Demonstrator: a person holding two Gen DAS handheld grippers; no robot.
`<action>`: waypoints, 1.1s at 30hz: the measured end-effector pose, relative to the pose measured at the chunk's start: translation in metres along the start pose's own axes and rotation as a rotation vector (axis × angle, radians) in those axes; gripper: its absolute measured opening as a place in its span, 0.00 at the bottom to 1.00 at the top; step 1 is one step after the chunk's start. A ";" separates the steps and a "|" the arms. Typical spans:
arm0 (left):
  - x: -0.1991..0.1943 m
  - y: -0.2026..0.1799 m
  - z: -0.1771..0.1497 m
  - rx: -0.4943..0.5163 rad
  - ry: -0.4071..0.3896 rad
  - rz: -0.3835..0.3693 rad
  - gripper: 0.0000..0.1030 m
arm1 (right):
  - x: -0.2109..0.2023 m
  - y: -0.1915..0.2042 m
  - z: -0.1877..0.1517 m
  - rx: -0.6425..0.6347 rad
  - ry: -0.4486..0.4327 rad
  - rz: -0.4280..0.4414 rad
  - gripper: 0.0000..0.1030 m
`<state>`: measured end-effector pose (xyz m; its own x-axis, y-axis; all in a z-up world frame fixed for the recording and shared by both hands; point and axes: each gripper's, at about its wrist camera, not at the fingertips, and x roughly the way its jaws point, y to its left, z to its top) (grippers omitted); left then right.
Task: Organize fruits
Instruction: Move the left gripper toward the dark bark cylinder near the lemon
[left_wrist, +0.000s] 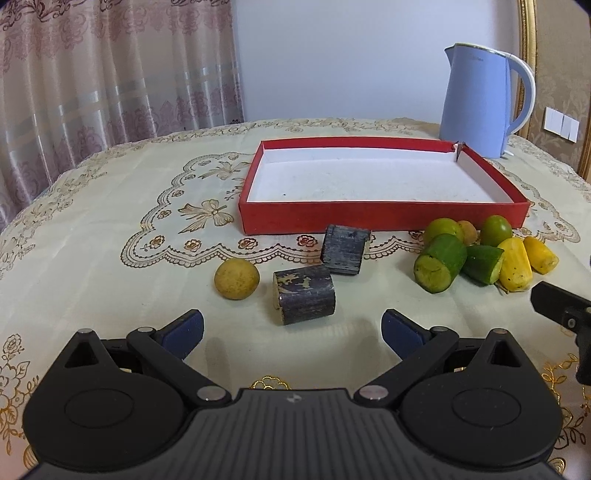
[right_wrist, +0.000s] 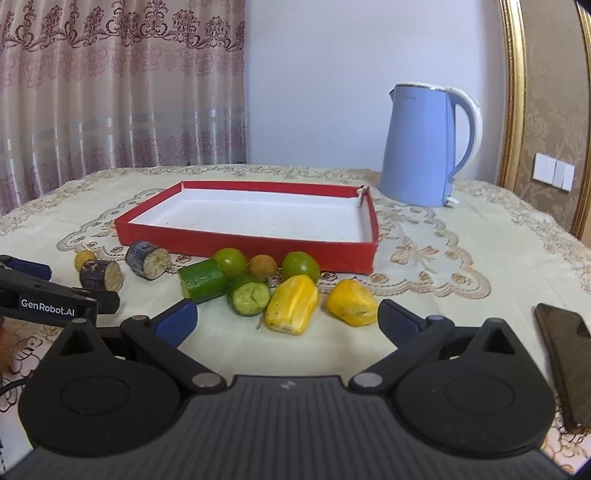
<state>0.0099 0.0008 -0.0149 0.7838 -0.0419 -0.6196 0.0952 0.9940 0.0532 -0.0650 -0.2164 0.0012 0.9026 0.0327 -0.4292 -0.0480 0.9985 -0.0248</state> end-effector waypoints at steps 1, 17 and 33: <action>0.001 0.000 0.000 -0.002 -0.002 0.004 1.00 | 0.000 0.001 0.000 -0.006 0.001 -0.001 1.00; 0.012 0.008 0.005 -0.077 0.034 0.006 0.96 | 0.002 0.001 -0.004 0.004 0.004 0.016 1.00; 0.022 0.002 0.012 -0.082 0.044 0.050 0.77 | 0.002 -0.001 -0.004 0.010 -0.002 0.009 1.00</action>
<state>0.0348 0.0010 -0.0191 0.7582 0.0108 -0.6520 0.0044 0.9998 0.0217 -0.0654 -0.2171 -0.0035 0.9030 0.0422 -0.4275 -0.0521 0.9986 -0.0115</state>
